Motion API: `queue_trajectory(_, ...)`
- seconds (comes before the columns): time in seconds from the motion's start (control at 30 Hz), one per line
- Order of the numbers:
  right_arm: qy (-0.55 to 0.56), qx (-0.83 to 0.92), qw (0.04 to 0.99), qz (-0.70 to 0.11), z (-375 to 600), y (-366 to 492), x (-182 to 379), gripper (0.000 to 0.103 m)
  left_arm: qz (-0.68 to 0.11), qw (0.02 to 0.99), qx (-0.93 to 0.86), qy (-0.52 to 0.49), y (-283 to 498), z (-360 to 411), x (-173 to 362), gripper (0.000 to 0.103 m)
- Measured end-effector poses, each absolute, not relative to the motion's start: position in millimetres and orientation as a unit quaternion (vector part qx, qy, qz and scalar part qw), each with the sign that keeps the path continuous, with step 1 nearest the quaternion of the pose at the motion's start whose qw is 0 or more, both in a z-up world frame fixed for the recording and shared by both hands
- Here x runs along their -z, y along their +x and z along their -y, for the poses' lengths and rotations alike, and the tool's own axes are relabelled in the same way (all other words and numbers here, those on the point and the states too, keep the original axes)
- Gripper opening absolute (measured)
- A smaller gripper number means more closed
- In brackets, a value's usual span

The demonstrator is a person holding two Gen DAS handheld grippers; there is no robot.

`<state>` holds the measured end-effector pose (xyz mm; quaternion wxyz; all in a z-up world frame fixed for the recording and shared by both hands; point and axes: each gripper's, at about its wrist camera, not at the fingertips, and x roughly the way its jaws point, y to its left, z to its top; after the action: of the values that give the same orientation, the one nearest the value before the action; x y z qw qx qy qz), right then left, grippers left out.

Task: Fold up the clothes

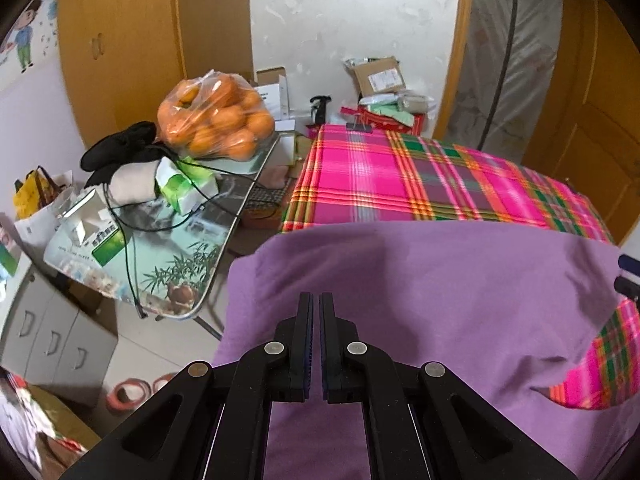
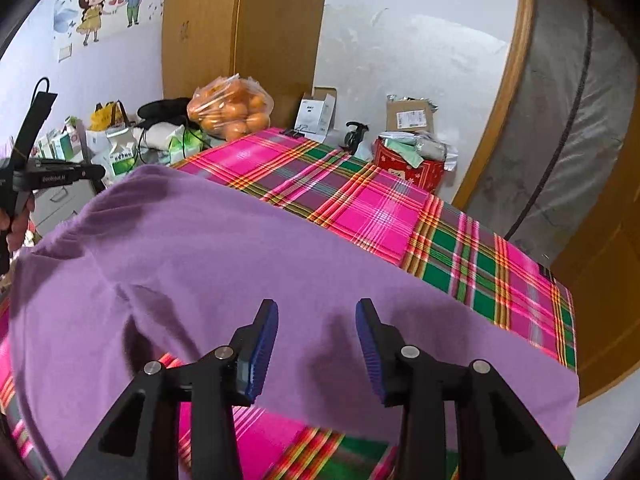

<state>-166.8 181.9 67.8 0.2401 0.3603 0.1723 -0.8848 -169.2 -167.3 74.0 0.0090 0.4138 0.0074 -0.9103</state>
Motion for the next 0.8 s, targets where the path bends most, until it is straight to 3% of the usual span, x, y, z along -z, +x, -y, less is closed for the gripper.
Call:
queue_trajectory(0.23,0.379,0.868,0.27,-0.172,-179,-222,-49,0.041,0.066,-0.019,0.906,0.417,-212,172,-59,0.003)
queue_trajectory(0.33,0.379,0.864,0.285,-0.17,-179,-244,-43,0.041,0.077,-0.052,0.9,0.425,-228,173,-52,0.014)
queue_trajectory(0.8,0.397,0.833,0.335,-0.19,-168,-298,-6,0.041,0.116,-0.097,0.889,0.431,-266,168,-24,0.015)
